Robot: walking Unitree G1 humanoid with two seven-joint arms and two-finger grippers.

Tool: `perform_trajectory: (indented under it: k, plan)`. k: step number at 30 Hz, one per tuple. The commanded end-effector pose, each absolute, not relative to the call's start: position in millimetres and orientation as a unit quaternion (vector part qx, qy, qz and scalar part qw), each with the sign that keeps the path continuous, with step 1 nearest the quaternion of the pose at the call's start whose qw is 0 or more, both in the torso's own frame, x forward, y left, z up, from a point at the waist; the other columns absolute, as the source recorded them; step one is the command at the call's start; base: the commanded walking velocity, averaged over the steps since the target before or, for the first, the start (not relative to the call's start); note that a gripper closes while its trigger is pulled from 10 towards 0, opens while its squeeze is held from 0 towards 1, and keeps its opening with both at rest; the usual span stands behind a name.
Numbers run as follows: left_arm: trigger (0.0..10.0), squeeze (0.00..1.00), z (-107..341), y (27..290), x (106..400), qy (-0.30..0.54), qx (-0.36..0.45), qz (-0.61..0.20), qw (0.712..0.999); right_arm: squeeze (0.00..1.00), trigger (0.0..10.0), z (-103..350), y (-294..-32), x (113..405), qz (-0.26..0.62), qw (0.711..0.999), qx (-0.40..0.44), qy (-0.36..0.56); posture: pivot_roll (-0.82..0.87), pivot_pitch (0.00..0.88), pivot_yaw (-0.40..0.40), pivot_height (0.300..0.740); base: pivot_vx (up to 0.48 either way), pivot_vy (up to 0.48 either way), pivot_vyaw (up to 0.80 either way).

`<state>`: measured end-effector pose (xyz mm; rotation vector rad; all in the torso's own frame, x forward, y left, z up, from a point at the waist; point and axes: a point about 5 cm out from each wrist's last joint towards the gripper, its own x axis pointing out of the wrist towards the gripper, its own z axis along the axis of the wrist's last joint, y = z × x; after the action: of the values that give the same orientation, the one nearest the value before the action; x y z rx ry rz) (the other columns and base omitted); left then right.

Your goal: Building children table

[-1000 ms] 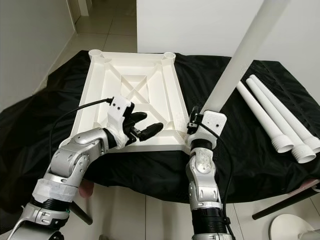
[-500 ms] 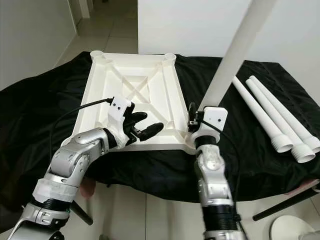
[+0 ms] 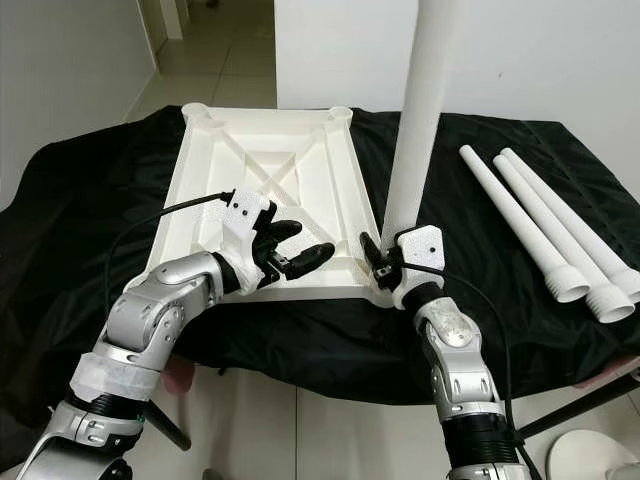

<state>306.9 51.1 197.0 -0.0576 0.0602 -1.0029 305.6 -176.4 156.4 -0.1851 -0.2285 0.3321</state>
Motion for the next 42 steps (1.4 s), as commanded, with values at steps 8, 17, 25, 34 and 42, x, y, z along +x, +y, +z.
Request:
perform_trajectory:
  k: [8, 17, 25, 34, 42]
  plan:
    - [10.0, 0.00, 199, 52, 308, 0.029, -0.026, -0.476, 0.879, 0.00, 10.0, 139, -186, 319, 0.149, 0.984, -0.063, -0.072, -0.01, 0.047, 0.021, 0.740, 0.000, 0.000, 0.00]
    - [10.0, 0.00, 200, 52, 307, 0.028, -0.027, -0.474, 0.879, 0.00, 10.0, 138, -187, 324, 0.156, 0.983, -0.065, -0.068, 0.00, 0.047, 0.018, 0.740, 0.000, 0.000, 0.00]
    - [10.0, 0.00, 200, 54, 308, 0.029, -0.028, -0.471, 0.881, 0.00, 10.0, 120, -185, 308, 0.218, 0.970, -0.083, -0.061, -0.01, 0.051, 0.022, 0.740, 0.000, 0.000, 0.00]
    - [10.0, 0.00, 200, 53, 307, 0.029, -0.028, -0.473, 0.880, 0.00, 10.0, 112, -188, 306, 0.223, 0.972, -0.054, -0.043, -0.01, 0.053, 0.025, 0.740, 0.000, 0.000, 0.00]
    - [10.0, 0.00, 200, 53, 307, 0.029, -0.030, -0.473, 0.880, 0.00, 10.0, 110, -187, 314, 0.207, 0.978, 0.009, -0.011, -0.01, 0.055, 0.023, 0.740, 0.000, 0.000, 0.00]
